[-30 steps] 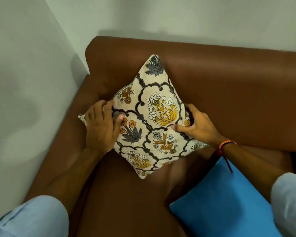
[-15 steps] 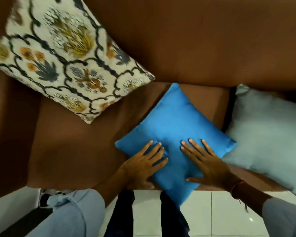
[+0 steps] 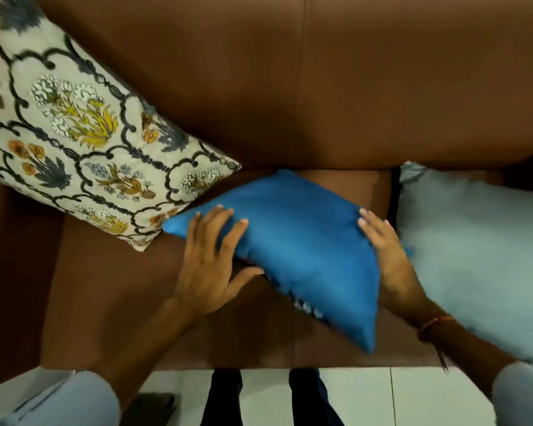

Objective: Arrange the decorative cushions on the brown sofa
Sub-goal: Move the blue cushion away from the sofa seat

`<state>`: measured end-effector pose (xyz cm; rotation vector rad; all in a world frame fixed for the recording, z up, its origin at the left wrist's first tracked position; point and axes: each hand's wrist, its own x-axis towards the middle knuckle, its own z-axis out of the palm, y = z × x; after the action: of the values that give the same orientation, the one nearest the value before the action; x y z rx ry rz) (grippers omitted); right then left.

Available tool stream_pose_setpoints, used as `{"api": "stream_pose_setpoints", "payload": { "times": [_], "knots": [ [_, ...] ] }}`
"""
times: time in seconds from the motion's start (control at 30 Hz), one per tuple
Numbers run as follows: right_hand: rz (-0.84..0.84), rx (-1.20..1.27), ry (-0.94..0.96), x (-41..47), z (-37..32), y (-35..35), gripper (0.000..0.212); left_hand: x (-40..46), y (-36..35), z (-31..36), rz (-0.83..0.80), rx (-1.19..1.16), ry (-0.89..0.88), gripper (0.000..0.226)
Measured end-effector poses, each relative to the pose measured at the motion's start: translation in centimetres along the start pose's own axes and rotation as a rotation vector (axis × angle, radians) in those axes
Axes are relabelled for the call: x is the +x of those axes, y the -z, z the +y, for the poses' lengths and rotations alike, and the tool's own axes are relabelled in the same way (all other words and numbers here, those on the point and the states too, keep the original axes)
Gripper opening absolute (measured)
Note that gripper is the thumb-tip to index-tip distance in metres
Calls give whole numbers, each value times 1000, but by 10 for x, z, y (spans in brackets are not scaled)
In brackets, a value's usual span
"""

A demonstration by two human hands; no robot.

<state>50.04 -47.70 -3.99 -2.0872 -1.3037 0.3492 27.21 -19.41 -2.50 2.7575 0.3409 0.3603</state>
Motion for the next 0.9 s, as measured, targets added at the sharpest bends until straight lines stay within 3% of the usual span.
{"api": "stream_pose_setpoints", "payload": {
  "times": [0.07,0.13,0.2,0.37,0.53,0.7,0.8,0.9],
  "knots": [
    [35,175,-103,60,-4,32,79,43,18,-7,-15,109,32,112],
    [29,252,-177,104,-10,55,82,77,29,-7,-27,166,118,121],
    [10,302,-234,130,-14,71,86,97,35,-6,58,149,200,109],
    [-87,344,-164,188,-16,109,84,113,53,-10,208,34,325,95],
    [-238,309,-242,238,-1,98,83,138,50,-26,119,10,449,96],
    [-236,309,-301,250,26,92,86,156,35,-28,106,98,512,91],
    [-185,307,-322,226,36,99,96,153,27,-7,304,234,418,73],
    [-89,218,-345,174,57,106,115,150,2,54,421,224,130,51]
  ]
}}
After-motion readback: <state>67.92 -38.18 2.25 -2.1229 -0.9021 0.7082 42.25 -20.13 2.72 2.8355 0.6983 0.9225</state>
